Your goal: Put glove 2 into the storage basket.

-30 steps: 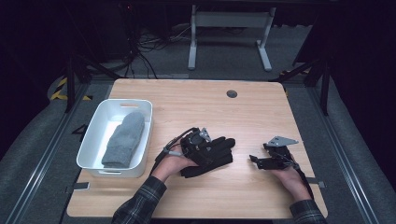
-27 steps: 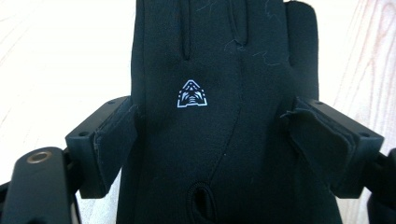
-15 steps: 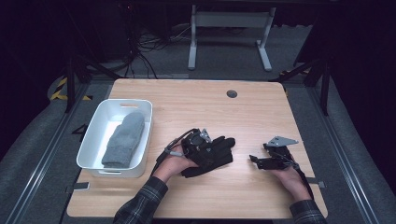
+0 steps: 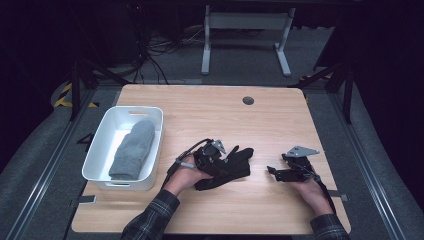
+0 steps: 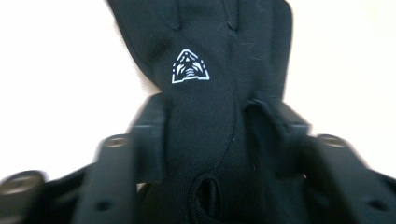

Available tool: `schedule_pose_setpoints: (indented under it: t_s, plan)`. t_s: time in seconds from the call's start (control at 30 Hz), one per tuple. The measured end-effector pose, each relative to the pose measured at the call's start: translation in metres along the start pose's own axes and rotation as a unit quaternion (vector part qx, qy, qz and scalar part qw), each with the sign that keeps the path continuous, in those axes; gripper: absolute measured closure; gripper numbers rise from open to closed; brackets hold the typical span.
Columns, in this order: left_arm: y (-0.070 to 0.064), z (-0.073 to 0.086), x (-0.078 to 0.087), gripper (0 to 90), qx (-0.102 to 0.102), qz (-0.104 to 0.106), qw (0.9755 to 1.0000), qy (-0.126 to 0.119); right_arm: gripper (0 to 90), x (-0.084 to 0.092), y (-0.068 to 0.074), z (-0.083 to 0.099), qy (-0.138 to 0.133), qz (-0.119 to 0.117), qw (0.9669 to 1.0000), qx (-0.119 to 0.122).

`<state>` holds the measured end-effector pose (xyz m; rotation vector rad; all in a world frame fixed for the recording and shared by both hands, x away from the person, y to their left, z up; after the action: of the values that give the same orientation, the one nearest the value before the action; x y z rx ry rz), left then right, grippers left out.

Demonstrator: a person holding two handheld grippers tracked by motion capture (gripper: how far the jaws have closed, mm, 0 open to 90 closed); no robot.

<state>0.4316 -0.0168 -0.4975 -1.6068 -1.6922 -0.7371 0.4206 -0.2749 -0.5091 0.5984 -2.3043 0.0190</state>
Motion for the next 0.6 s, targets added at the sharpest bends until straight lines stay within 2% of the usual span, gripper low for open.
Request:
schedule_pose_setpoints:
  t_s: [0.07,0.2,0.27,0.37,0.53,0.6]
  plan:
    - [-0.001,-0.001,0.0,64.1,0.011,0.0,0.9999,0.002,19.9,0.0,0.0,0.0,0.0,0.0,1.0,0.0]
    - [-0.001,-0.003,0.005,66.1,0.029,0.007,0.9996,-0.002,19.7,0.0,0.0,0.0,0.0,0.0,1.0,0.0]
    - [-0.001,-0.005,0.009,66.3,0.031,0.007,0.9995,-0.006,19.4,0.0,0.001,0.0,0.0,0.001,1.0,0.0]
    - [-0.003,-0.011,0.021,66.4,0.035,-0.01,0.9993,-0.013,19.2,0.0,0.001,0.0,0.001,0.0,1.0,0.0]
    - [-0.003,-0.016,0.043,66.2,0.042,-0.034,0.9985,-0.01,17.3,0.0,0.001,0.0,0.002,0.003,1.0,0.0]
    - [-0.003,-0.017,0.052,66.2,0.053,-0.042,0.9976,-0.018,16.4,0.0,0.0,0.0,0.003,0.003,1.0,0.0]
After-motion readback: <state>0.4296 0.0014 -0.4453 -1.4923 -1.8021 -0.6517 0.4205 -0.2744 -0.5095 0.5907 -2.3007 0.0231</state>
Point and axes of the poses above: each handheld gripper's, and its own axes: x roughly backward along the jaws, z roughly out of its underside, y roughly to its left, the point moved 6 cm from there along -x, roughly forward along the jaws, and after that the axes turned 15 degrees about -x, right-handed, at the moved point
